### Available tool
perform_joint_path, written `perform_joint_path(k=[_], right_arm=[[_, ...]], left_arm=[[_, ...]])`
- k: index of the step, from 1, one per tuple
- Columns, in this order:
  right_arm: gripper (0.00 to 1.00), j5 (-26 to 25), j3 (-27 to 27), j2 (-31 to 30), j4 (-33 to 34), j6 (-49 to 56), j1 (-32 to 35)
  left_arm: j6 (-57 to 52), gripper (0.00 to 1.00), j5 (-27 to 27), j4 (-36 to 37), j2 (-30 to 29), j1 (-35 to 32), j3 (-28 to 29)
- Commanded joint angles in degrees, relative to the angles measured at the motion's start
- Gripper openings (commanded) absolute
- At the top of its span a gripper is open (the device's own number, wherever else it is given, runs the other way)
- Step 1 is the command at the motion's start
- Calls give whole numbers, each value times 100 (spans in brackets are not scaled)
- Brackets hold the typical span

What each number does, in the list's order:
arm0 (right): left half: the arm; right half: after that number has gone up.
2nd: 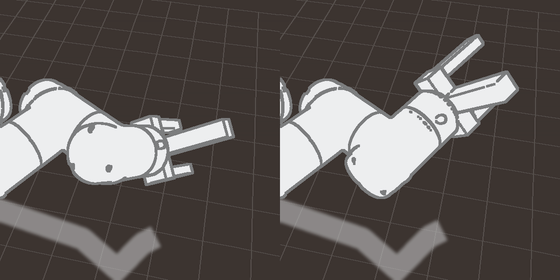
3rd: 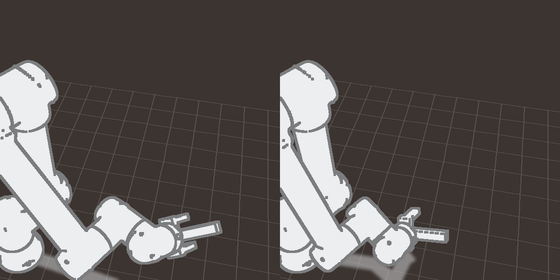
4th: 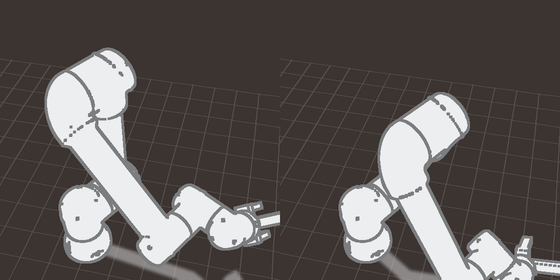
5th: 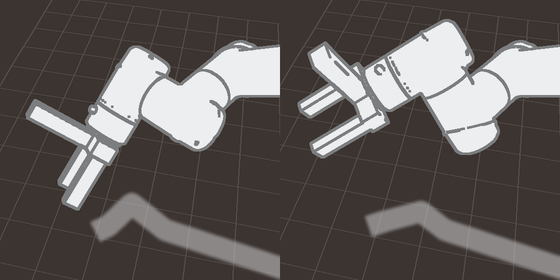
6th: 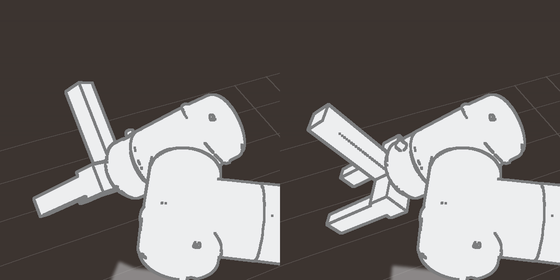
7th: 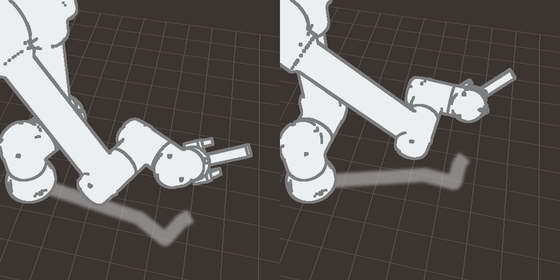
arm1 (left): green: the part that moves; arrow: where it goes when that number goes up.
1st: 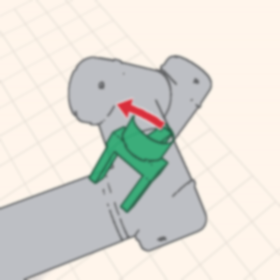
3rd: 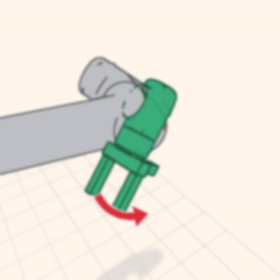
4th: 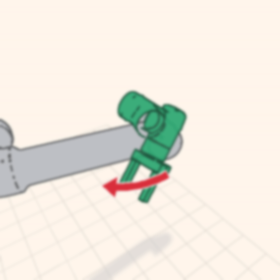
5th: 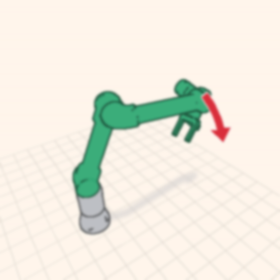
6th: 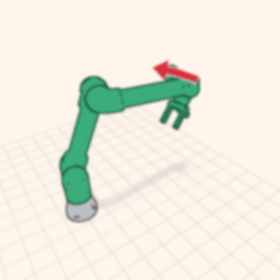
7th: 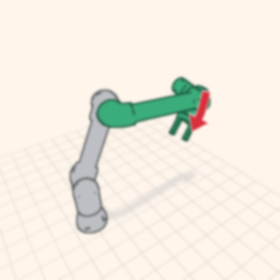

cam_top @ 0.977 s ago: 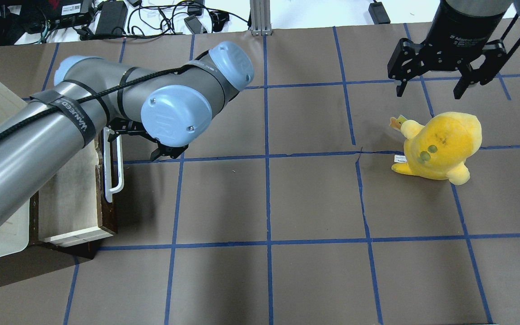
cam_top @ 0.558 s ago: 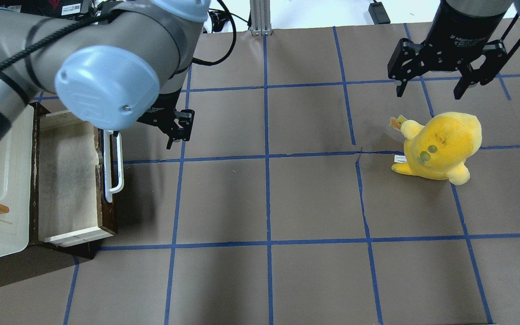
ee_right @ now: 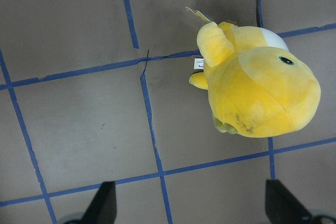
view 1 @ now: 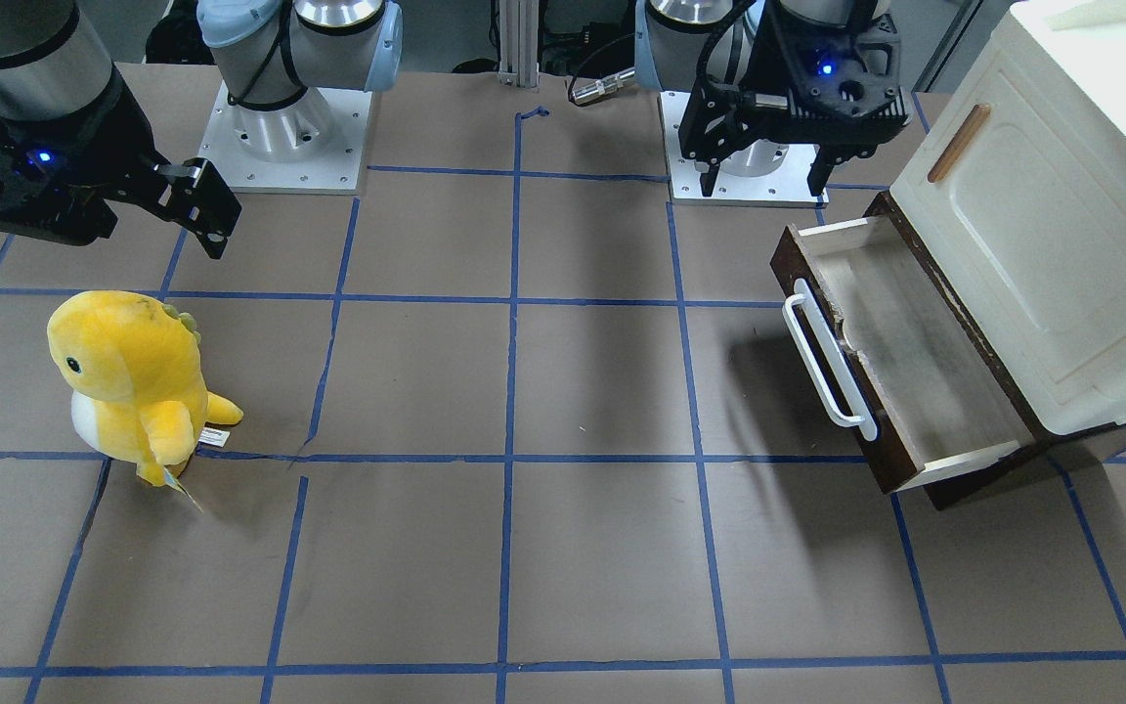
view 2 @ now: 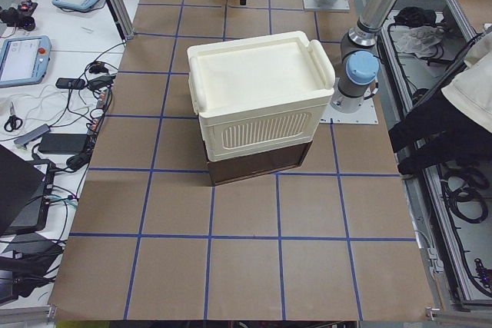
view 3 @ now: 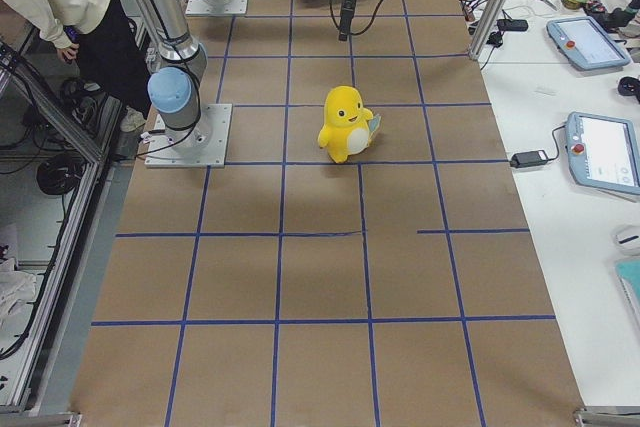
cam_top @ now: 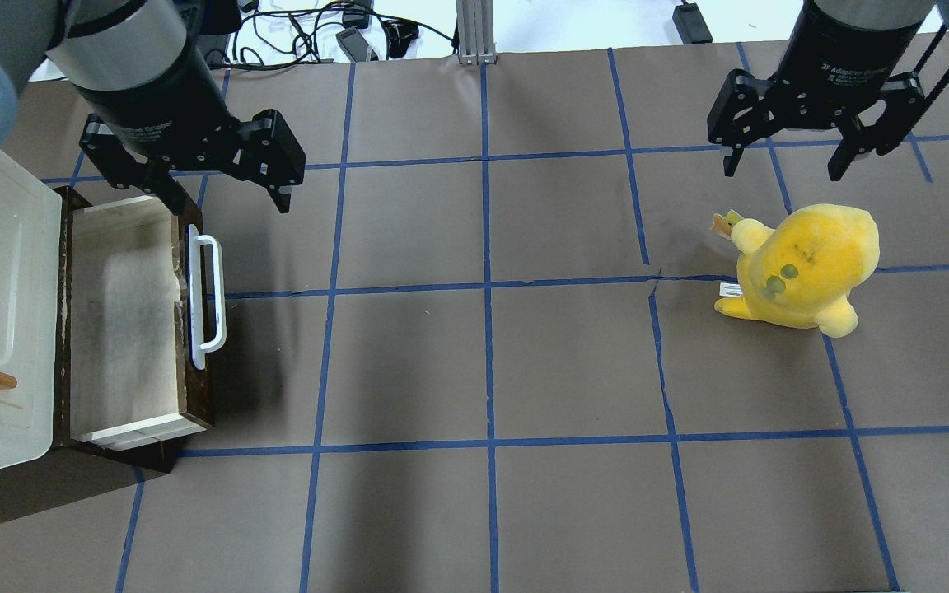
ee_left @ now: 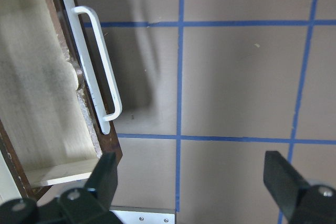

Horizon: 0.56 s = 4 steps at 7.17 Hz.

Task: Pull drawer sideways

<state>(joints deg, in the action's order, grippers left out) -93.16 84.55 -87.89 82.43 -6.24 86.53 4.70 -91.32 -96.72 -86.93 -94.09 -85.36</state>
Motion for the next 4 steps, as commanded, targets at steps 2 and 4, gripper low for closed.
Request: perform_joint_path(k=[2,4], right_arm=[[100,0,0,0,1,0,4],[100,0,0,0,1,0,4]], left_arm=[[-681,100,897,284,-105,664,72],[-663,100,398,127,-202,508,222]])
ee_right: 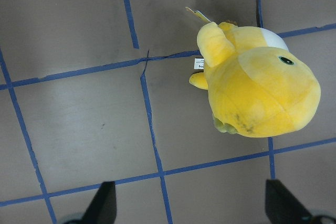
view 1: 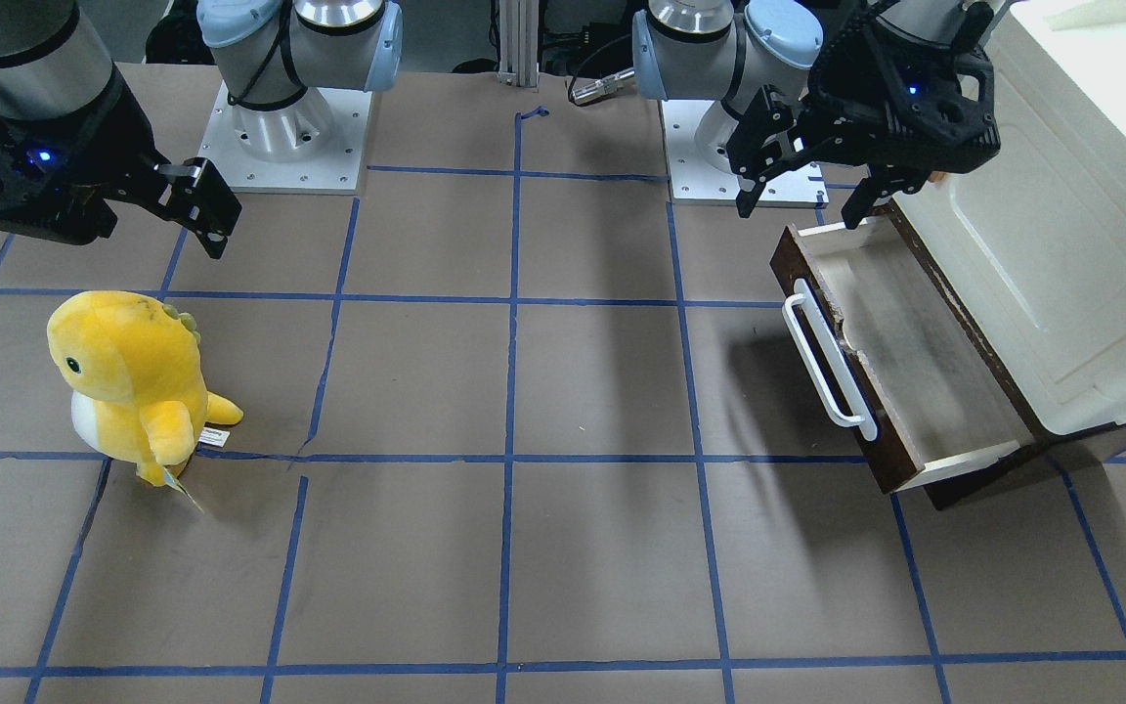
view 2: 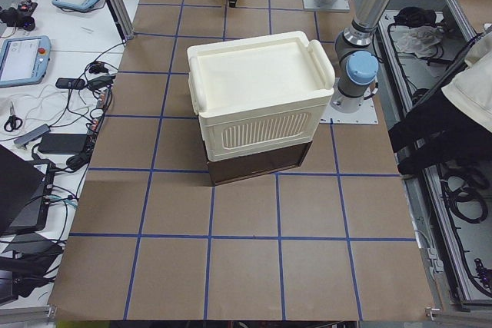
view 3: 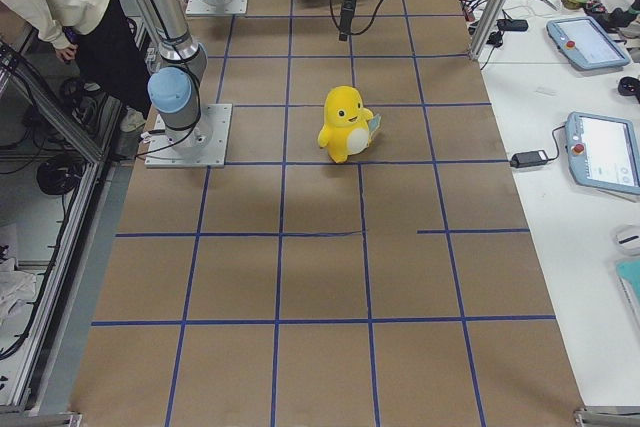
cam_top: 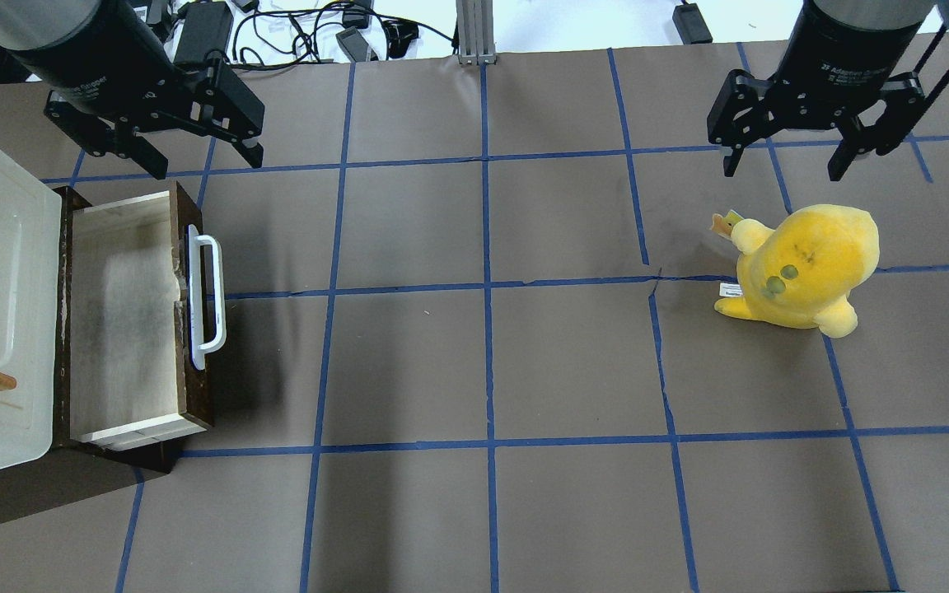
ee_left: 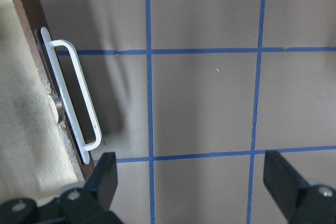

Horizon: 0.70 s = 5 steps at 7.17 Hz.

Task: Pull drawer sideways

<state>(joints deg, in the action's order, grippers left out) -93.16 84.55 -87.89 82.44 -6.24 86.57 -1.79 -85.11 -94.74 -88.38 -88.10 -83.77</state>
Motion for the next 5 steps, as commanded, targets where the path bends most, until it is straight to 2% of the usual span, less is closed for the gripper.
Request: perform_joint_path(k=[1,5], right_arm=[[100,0,0,0,0,0,-8],[100,0,0,0,0,0,1]], left_arm=[[11,100,-416,-71,-92,-206,80],[65,100,-559,-80,-40,-322,28]])
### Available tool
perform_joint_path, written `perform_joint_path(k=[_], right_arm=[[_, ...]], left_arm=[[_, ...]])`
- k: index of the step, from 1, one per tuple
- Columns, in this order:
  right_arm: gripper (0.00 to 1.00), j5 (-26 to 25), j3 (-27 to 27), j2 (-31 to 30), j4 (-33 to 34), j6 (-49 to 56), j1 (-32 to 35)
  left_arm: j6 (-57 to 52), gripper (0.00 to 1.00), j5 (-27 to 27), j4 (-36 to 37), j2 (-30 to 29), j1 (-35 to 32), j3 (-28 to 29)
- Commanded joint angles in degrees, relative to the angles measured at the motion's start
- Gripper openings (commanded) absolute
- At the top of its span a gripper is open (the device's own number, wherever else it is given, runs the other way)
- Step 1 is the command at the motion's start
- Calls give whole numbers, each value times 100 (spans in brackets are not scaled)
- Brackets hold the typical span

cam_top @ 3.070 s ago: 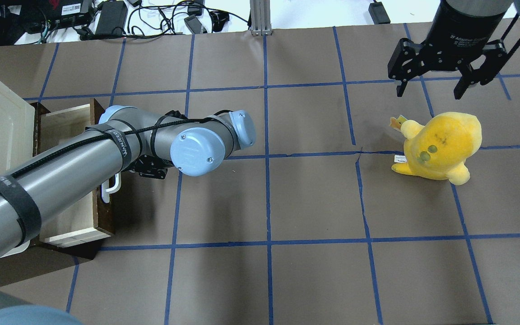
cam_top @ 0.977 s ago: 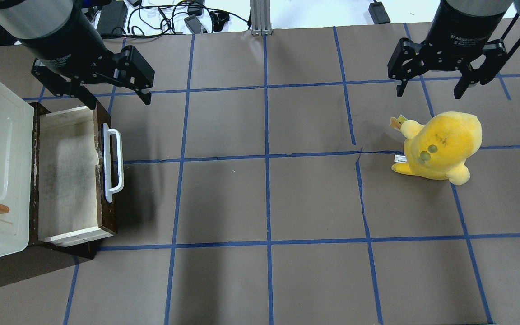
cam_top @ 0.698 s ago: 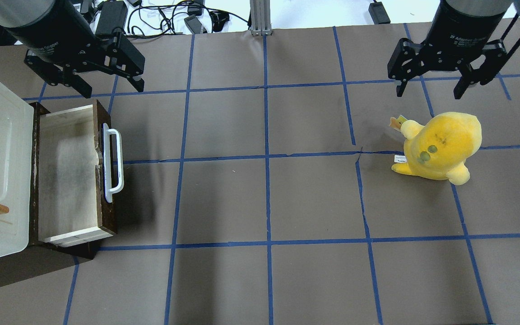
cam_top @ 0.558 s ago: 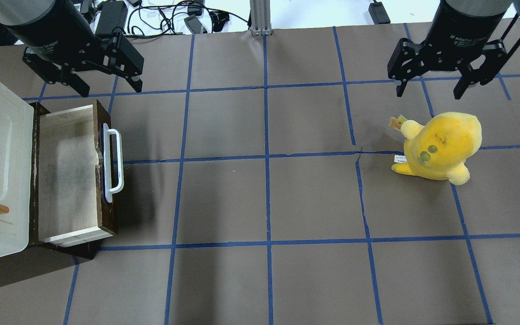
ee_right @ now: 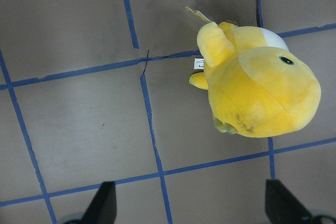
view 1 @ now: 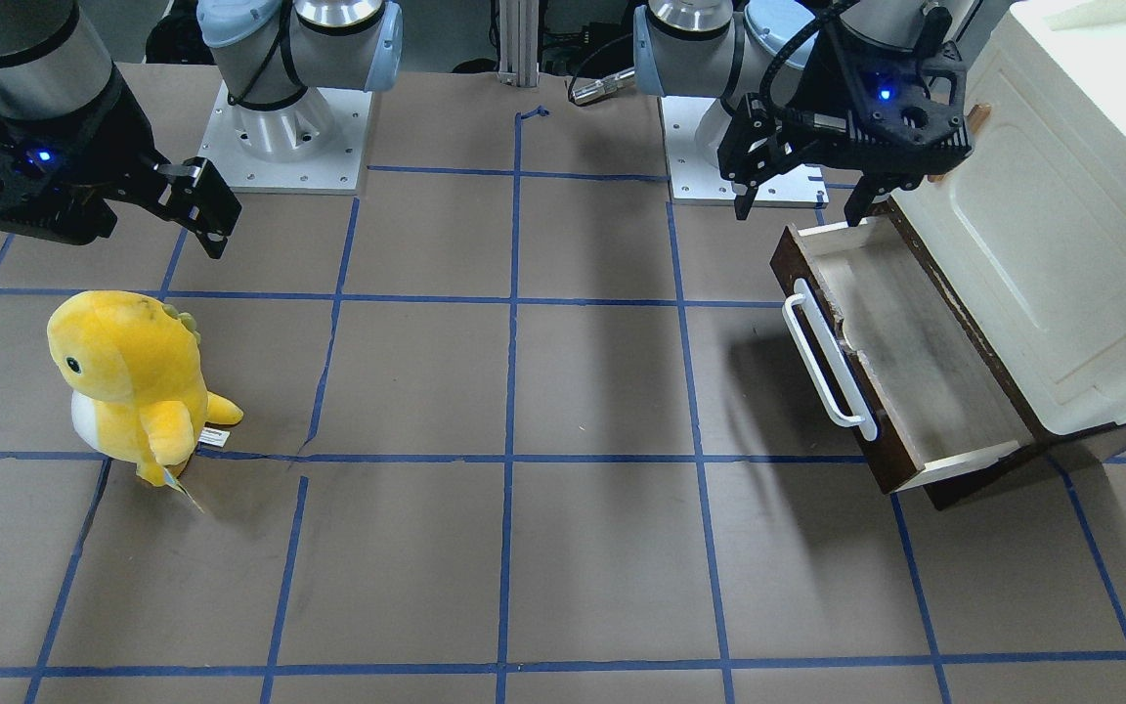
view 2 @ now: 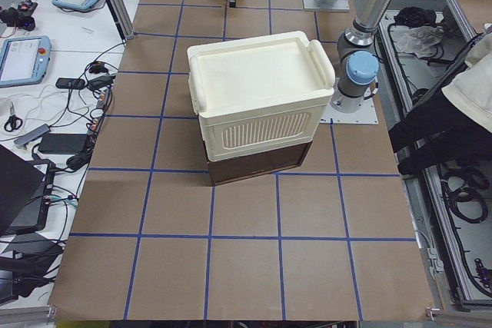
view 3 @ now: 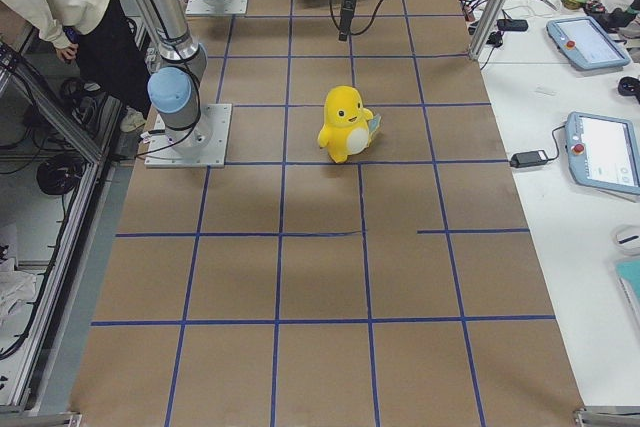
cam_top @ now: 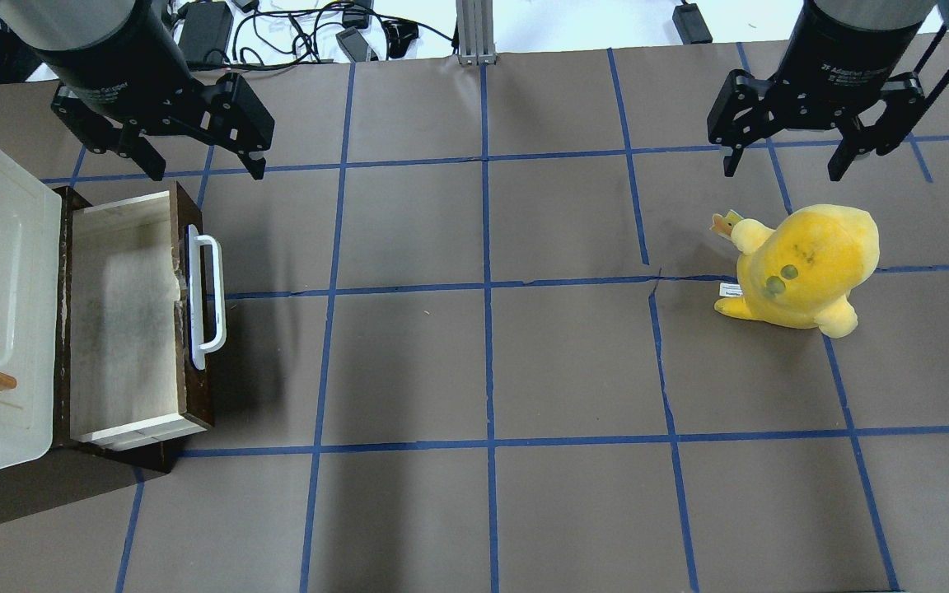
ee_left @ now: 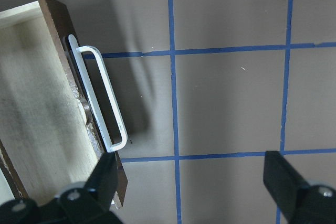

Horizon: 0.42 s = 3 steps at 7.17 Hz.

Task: Pull drawer sideways

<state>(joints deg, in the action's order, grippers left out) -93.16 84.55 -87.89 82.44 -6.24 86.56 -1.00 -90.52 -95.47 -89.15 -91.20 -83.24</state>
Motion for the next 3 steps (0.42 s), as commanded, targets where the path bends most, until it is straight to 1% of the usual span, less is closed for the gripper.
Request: perform_joint_path(k=[1,3], right_arm=[[100,0,0,0,0,0,1],[100,0,0,0,0,0,1]], left_arm=[[-23,100,-18,-7,38,-12,-35],[-41,100,-18,-7,64,-20,-26]])
